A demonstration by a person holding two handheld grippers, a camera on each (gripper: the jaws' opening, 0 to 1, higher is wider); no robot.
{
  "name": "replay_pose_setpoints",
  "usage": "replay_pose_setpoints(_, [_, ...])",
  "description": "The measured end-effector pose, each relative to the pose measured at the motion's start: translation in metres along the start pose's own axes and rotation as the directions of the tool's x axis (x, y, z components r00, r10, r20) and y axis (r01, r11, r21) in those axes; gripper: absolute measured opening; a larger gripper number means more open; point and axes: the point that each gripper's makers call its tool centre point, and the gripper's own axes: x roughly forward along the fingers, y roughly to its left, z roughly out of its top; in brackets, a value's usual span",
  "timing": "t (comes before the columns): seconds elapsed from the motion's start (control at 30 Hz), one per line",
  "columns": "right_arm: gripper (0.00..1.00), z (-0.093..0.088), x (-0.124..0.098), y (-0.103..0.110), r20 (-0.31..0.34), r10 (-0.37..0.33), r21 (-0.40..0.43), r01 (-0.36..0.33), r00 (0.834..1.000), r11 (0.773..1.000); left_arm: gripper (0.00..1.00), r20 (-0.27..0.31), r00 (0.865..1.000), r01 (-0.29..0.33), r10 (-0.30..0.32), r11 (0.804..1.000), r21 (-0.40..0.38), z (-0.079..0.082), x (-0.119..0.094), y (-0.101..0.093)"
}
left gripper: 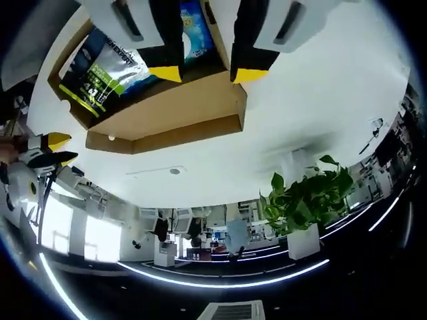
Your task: Operate the shoe box by opening the lid, removing the specified soft item, and placing it in the target area until the item is outside and the box remains undamaged.
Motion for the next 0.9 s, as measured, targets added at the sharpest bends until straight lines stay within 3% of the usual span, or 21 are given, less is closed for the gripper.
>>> replay_pose_setpoints(0.53, [0.44, -0.016, -0.026, 0.025, -0.020, 0.062, -0.056, -0.063, 0.998, 0.996, 0.29, -0.073, 0.992, 0.104, -0.102, 0.994, 0.028, -0.026, -0.008, -0.044])
replay_pose_setpoints(0.9, [0.45, -0.032, -0.032, 0.031, -0.039, 0.074, -0.049, -0.076, 0.997, 0.996, 0.30, -0.148, 0.970, 0.194, -0.193, 0.981, -0.008, -0.051, -0.004, -0.078])
